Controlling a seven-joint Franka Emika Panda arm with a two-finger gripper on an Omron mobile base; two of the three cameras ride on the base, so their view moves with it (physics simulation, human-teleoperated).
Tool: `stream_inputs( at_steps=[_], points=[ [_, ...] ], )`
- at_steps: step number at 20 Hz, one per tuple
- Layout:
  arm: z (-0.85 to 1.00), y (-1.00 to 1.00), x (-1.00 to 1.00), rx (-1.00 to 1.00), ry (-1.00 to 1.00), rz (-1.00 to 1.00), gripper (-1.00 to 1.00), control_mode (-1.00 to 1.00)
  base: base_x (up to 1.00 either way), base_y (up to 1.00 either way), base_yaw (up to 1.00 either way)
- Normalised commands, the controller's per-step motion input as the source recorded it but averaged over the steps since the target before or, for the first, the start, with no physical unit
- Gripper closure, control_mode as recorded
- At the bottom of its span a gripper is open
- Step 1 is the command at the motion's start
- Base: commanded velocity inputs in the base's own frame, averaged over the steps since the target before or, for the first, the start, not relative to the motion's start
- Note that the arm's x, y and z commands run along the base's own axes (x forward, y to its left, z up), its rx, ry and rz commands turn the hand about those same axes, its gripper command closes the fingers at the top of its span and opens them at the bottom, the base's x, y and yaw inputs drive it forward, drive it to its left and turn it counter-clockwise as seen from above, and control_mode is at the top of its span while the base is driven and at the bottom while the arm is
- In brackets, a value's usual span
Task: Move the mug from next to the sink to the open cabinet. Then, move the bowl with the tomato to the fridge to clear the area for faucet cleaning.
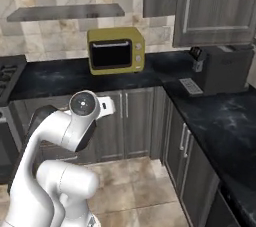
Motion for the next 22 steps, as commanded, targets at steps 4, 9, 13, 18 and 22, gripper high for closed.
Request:
stream_inputs(
  at_steps=[4, 9, 13, 18, 22],
  points=[
    [0.0, 0.0, 0.0, 0.0, 0.0, 0.0, 1.0, 1.0, 1.0, 0.26, -0.18],
    [0.0, 0.0, 0.0, 0.0, 0.0, 0.0, 1.0, 1.0, 1.0, 0.44, -0.44],
    [0.0, 0.0, 0.0, 0.0, 0.0, 0.0, 1.0, 1.0, 0.98, 0.36, -0.59],
    [0.0, 0.0, 0.0, 0.0, 0.0, 0.0, 1.0, 1.0, 0.98, 0.24, -0.64],
    [0.0, 0.0, 0.0, 0.0, 0.0, 0.0, 1.0, 1.0, 0.78, 0.09, -0.7]
  ],
)
